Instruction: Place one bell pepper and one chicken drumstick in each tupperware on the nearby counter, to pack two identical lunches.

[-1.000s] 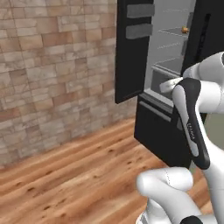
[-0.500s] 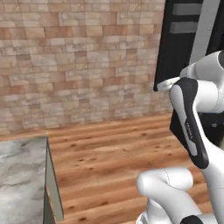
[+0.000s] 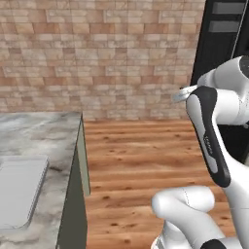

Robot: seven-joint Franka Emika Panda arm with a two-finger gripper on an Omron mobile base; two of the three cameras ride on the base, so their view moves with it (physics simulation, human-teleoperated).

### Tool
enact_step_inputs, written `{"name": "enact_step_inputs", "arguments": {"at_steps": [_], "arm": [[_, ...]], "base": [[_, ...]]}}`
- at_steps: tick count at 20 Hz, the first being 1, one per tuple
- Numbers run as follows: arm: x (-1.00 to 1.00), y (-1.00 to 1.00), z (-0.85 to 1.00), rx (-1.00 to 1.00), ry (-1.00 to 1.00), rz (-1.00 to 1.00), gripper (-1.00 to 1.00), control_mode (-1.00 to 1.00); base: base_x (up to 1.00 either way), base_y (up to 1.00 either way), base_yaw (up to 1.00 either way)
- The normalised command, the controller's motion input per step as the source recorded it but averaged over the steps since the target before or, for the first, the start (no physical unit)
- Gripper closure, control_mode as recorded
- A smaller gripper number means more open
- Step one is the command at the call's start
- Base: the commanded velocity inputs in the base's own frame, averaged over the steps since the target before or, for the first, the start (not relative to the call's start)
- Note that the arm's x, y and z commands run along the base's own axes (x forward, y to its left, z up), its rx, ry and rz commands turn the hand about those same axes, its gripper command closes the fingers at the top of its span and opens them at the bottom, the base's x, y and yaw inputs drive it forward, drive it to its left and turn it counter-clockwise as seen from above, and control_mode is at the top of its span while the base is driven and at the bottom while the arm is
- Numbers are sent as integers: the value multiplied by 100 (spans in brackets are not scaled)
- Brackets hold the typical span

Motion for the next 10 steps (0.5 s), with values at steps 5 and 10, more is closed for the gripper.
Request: {"name": "enact_step_inputs", "arguments": {"at_steps": [5,10], "arm": [[0,0,0,0,0,0,100,100],[0,0,0,0,0,0,100,100]], "base": [[-100,1,23],[-90,40,14]]}}
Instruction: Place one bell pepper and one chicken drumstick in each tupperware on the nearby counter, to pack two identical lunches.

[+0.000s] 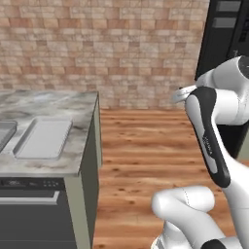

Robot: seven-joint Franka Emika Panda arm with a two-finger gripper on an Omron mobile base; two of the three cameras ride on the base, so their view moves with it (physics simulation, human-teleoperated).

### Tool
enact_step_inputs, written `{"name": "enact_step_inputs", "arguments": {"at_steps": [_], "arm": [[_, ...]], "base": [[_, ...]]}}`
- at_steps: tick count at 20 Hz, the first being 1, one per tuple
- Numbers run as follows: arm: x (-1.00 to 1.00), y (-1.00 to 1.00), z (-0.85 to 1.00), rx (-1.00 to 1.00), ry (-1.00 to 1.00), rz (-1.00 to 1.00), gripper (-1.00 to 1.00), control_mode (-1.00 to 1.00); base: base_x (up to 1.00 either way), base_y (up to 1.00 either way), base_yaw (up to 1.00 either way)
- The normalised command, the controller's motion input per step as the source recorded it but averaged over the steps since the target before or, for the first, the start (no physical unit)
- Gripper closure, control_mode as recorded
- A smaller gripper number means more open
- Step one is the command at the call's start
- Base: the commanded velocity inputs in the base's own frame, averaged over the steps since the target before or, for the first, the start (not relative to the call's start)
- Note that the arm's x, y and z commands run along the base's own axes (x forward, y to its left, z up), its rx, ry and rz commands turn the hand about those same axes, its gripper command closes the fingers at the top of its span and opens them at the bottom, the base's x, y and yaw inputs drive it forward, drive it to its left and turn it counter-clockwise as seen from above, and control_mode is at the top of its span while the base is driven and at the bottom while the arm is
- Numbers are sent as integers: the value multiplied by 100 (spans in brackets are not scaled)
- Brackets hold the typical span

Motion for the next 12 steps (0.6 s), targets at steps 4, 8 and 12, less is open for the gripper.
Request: {"name": "enact_step_inputs", "arguments": {"at_steps": [4,8,12], "arm": [[0,0,0,0,0,0,100,100],[0,0,0,0,0,0,100,100],[0,0,0,0,0,0,100,100]], "base": [[-21,95,1],[0,100,0],[0,100,0]]}}
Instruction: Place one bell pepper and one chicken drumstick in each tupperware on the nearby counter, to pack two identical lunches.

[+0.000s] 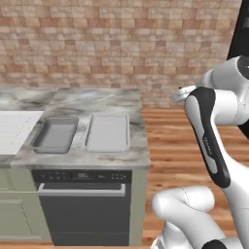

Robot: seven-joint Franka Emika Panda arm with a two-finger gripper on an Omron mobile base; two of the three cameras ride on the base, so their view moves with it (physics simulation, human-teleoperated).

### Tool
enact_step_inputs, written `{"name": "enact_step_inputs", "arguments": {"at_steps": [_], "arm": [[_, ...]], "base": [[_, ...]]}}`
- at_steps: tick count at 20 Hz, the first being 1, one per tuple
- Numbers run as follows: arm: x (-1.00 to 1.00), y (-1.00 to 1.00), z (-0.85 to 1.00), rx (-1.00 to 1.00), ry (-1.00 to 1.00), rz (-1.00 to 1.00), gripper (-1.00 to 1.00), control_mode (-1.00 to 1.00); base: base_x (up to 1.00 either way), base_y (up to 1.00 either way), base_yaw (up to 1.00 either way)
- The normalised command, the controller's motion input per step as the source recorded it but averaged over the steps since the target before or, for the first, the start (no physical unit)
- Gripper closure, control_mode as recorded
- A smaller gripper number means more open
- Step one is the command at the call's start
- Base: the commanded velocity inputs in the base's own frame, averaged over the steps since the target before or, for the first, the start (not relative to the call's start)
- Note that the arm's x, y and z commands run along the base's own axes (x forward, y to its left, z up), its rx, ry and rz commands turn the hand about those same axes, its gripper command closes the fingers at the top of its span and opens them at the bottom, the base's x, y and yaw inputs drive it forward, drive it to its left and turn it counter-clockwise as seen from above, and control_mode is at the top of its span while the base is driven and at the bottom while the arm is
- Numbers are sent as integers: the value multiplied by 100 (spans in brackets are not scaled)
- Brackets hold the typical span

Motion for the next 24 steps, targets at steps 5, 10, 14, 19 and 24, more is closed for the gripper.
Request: {"name": "enact_step_inputs", "arguments": {"at_steps": [5,10,14,19,24], "arm": [[0,0,0,0,0,0,100,100],[0,0,0,0,0,0,100,100],[0,0,0,0,0,0,100,100],[0,0,0,0,0,0,100,100],[0,0,0,0,0,0,100,100]], "base": [[-1,100,0],[7,100,-3],[35,100,-11],[51,47,-18],[62,12,-20]]}}
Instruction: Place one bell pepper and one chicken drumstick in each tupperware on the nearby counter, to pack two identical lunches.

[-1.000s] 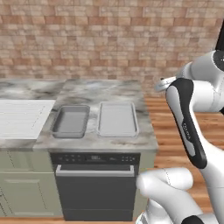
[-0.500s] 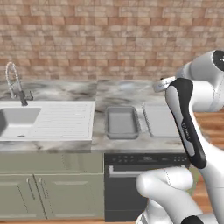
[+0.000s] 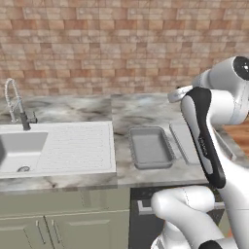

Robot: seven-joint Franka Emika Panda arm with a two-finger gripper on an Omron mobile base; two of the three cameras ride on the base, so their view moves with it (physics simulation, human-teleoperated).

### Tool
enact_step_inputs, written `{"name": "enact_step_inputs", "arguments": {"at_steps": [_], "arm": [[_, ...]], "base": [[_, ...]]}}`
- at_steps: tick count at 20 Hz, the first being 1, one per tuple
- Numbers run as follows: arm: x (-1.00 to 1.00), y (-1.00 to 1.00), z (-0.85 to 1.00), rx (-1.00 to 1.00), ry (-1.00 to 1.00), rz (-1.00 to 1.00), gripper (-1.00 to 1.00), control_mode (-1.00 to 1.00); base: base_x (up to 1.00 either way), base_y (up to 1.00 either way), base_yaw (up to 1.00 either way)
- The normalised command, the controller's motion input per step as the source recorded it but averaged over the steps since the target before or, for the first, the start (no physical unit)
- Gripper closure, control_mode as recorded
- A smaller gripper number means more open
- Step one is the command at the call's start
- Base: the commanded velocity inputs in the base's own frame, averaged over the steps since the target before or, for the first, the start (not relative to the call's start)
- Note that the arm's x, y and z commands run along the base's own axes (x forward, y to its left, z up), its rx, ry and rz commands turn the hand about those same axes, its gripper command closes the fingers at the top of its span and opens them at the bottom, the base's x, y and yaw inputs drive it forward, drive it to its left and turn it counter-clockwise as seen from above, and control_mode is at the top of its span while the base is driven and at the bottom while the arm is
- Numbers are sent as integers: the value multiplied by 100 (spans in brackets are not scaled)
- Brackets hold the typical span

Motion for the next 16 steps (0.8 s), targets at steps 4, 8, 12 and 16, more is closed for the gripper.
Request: {"name": "enact_step_inputs", "arguments": {"at_steps": [4,8,12,16], "arm": [[0,0,0,0,0,0,100,100],[2,8,-15,-1,2,-2,100,-100],[4,38,-74,-5,12,-5,100,-100],[39,9,-71,-1,14,-4,100,-100]], "base": [[51,15,-14],[19,25,-7],[0,0,0],[0,0,0]]}}
